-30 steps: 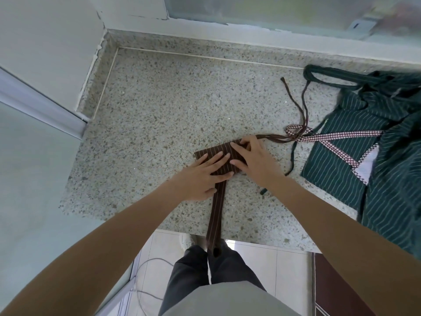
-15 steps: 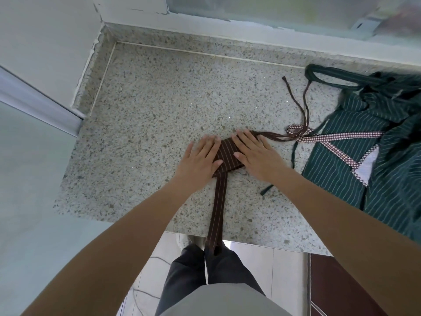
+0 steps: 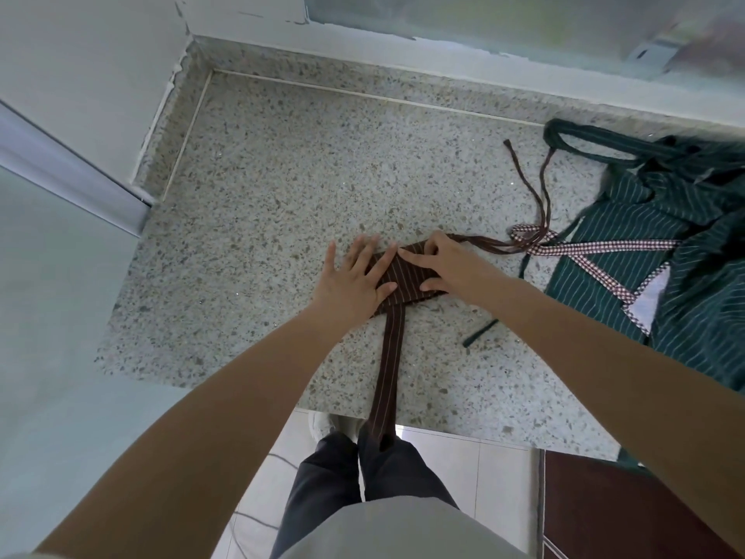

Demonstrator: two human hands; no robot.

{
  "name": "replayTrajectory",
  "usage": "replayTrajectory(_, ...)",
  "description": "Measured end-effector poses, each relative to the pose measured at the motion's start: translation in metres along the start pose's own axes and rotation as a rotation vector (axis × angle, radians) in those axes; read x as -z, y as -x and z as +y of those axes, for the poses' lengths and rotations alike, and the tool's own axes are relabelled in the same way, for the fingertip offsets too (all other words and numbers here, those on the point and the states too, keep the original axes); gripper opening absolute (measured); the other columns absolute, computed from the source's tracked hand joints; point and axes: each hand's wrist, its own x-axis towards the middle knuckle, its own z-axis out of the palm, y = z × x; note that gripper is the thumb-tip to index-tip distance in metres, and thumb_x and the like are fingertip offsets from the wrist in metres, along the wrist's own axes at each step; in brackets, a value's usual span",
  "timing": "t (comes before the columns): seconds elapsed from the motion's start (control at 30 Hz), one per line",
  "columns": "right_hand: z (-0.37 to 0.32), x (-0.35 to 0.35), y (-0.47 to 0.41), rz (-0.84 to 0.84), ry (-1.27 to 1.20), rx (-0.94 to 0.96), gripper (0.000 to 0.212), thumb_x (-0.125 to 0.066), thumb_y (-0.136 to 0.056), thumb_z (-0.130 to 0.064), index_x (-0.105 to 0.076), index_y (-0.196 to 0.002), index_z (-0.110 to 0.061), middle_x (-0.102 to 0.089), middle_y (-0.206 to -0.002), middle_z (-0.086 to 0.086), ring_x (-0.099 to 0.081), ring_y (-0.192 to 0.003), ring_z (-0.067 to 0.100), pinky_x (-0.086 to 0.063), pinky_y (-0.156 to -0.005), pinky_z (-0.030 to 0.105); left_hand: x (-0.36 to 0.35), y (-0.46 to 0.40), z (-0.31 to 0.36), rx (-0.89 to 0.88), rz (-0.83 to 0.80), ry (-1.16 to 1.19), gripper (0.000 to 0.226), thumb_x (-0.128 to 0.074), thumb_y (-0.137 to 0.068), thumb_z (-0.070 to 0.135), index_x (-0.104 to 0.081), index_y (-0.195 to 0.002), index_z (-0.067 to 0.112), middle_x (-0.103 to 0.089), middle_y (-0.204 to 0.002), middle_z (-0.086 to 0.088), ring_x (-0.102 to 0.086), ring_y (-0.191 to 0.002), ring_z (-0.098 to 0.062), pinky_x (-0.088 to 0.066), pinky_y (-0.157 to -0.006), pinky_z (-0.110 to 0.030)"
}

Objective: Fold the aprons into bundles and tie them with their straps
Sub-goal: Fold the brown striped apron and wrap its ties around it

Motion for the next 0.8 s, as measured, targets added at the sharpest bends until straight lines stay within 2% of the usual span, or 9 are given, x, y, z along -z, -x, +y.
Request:
replayTrajectory(0.07, -0.001, -0.002, 0.001, -0.014, 0.015, -0.005, 0.066, -0.053, -0.094, -0.03, -0.017, -0.149, -0.029, -0.03, -0.126, 0.009, -0.03, -0.094, 0.012, -0.04, -0.093, 0.026, 0.007, 0.002, 0.003, 0.017, 0.013, 0.018, 0.064, -0.012, -0.097, 0.054, 0.019, -0.147, 0.027, 0.008, -0.159, -0.004, 0.005, -0.146, -0.023, -0.003, -0.115, -0.051)
replayTrajectory(0.13, -0.004, 0.002, 0.001, -0.026, 0.013, -0.024, 0.067, -0.054, -0.093, -0.028, -0.018, -0.15, -0.028, -0.031, -0.126, 0.01, -0.031, -0.095, 0.012, -0.042, -0.092, 0.029, 0.014, 0.006, 0.009, 0.124, 0.082, 0.115, 0.074, -0.029, -0.095, 0.057, 0.001, -0.15, 0.018, -0.015, -0.154, -0.011, -0.018, -0.141, -0.028, -0.023, -0.111, -0.046)
replayTrajectory(0.27, -0.011, 0.009, 0.001, -0.068, 0.042, -0.053, 0.068, -0.053, -0.094, -0.03, -0.015, -0.15, -0.028, -0.03, -0.126, 0.01, -0.037, -0.103, 0.018, -0.041, -0.086, 0.028, 0.024, 0.006, 0.014, 0.552, 0.034, 0.662, 0.093, -0.066, -0.076, 0.058, -0.028, -0.136, -0.003, -0.041, -0.132, -0.019, -0.043, -0.123, -0.032, -0.041, -0.099, -0.04)
replayTrajectory(0.4, -0.021, 0.006, 0.003, -0.017, 0.022, -0.155, 0.068, -0.052, -0.093, -0.037, -0.015, -0.15, -0.031, -0.032, -0.123, 0.009, -0.038, -0.113, 0.022, -0.044, -0.084, 0.031, 0.026, -0.003, 0.004, 0.642, -0.1, 1.264, 0.055, -0.077, -0.074, 0.038, -0.059, -0.112, 0.002, -0.064, -0.109, -0.01, -0.062, -0.095, -0.023, -0.054, -0.081, -0.034)
replayTrajectory(0.47, -0.029, 0.001, 0.0, 0.005, 0.008, -0.211, 0.068, -0.052, -0.093, -0.041, -0.016, -0.15, -0.032, -0.032, -0.125, 0.01, -0.038, -0.116, 0.023, -0.045, -0.086, 0.033, 0.028, -0.005, -0.002, 0.671, -0.092, 1.401, 0.049, -0.08, -0.072, 0.032, -0.064, -0.106, 0.002, -0.067, -0.104, -0.01, -0.064, -0.094, -0.023, -0.055, -0.083, -0.036)
replayTrajectory(0.6, -0.044, -0.008, -0.01, 0.033, -0.048, -0.278, 0.069, -0.051, -0.092, -0.044, -0.015, -0.15, -0.031, -0.029, -0.132, 0.013, -0.038, -0.121, 0.027, -0.048, -0.088, 0.038, 0.034, -0.011, -0.013, 0.643, -0.046, 1.375, 0.04, -0.078, -0.073, 0.022, -0.065, -0.104, 0.001, -0.068, -0.101, -0.017, -0.066, -0.093, -0.029, -0.056, -0.082, -0.045)
replayTrajectory(0.67, -0.049, -0.01, -0.014, 0.036, -0.06, -0.299, 0.069, -0.05, -0.093, -0.043, -0.015, -0.15, -0.031, -0.027, -0.136, 0.015, -0.037, -0.123, 0.028, -0.046, -0.089, 0.039, 0.039, -0.015, -0.015, 0.575, -0.023, 1.246, 0.03, -0.072, -0.077, 0.021, -0.064, -0.095, -0.001, -0.067, -0.092, -0.014, -0.065, -0.09, -0.028, -0.056, -0.076, -0.038)
replayTrajectory(0.73, -0.053, -0.012, -0.016, 0.067, -0.098, -0.302, 0.067, -0.051, -0.093, -0.042, -0.018, -0.15, -0.029, -0.029, -0.132, 0.014, -0.038, -0.121, 0.027, -0.044, -0.087, 0.036, 0.046, -0.018, -0.011, 0.523, 0.037, 1.03, 0.023, -0.067, -0.081, 0.023, -0.056, -0.089, 0.004, -0.057, -0.078, -0.005, -0.06, -0.083, -0.023, -0.048, -0.058, -0.027)
replayTrajectory(0.8, -0.053, -0.012, -0.016, 0.109, -0.207, -0.274, 0.063, -0.054, -0.093, -0.038, -0.025, -0.148, -0.028, -0.034, -0.12, 0.01, -0.042, -0.112, 0.025, -0.042, -0.082, 0.032, 0.053, -0.019, -0.002, 0.5, 0.116, 0.868, 0.028, -0.064, -0.083, 0.024, -0.05, -0.097, 0.003, -0.056, -0.084, -0.005, -0.057, -0.084, -0.02, -0.038, -0.052, -0.022)
